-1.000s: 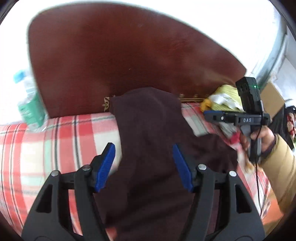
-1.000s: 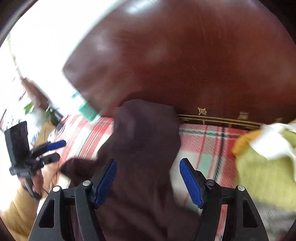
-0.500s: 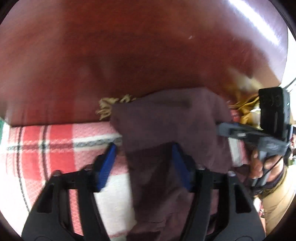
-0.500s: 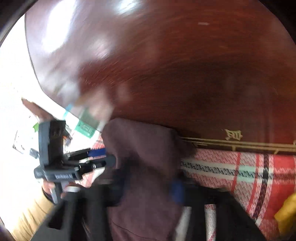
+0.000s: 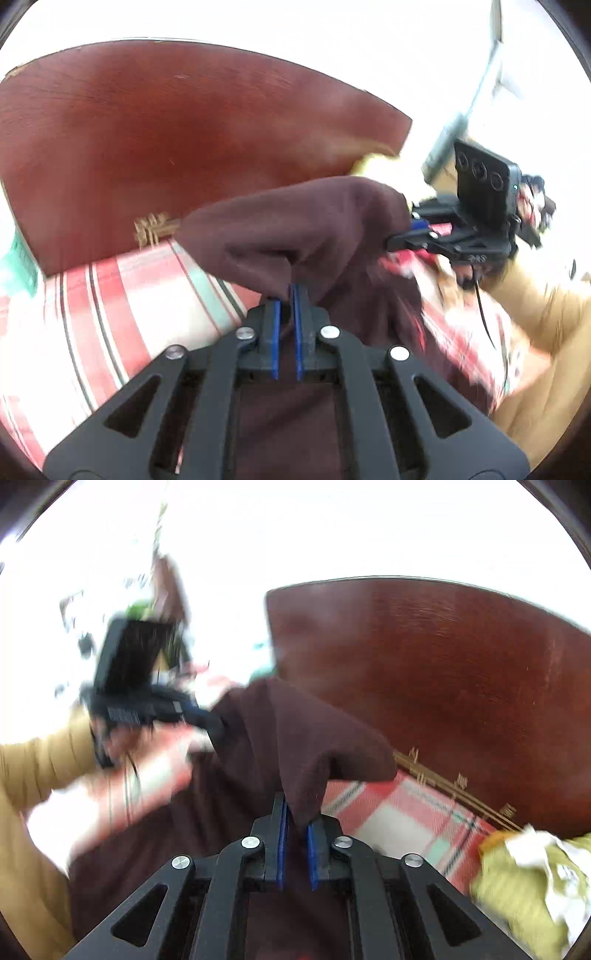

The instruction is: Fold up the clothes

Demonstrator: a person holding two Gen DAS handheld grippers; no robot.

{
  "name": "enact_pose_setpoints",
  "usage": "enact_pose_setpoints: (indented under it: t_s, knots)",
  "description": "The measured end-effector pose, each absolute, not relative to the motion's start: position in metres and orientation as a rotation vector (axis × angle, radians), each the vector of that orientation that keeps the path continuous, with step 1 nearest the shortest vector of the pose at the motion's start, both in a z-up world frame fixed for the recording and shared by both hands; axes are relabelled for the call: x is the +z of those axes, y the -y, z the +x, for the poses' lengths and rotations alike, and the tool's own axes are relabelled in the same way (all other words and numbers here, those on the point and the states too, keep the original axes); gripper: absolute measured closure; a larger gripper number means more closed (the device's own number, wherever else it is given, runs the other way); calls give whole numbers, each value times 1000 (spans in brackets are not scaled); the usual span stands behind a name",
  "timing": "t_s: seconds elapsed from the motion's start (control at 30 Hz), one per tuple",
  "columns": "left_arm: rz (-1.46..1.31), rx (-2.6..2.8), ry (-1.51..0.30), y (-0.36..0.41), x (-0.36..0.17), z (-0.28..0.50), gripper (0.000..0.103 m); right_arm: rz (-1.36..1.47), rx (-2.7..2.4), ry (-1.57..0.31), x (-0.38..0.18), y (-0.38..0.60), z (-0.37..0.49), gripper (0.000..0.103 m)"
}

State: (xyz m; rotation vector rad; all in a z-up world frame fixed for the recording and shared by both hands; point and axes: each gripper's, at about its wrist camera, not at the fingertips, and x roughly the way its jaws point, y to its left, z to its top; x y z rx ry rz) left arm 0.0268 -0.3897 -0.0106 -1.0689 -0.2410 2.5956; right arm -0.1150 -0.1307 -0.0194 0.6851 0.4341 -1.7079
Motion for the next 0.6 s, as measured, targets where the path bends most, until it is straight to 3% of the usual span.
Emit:
enact_pose_setpoints:
  t_s: [0.17,0.37,0.43,0.5,0.6]
  knots:
    - [-1267,2569,77,351,-54,86,94,808,-1669,-702,-73,113,-57,63]
    - [-1331,2563,101,338,-64,126,82,865,-1653,-628,-74,81,-38,54]
    - [-1281,2582,127,341,-56,132,65,851,-1682,-569,-65,73,-43,50]
    - [-1200,2605,171,344,-43,134,56,837,-1677,-502,-63,82,-42,42]
    - [-1163,2610,188,337,-39,124,43,813,-1661,-490,-64,99,-33,40]
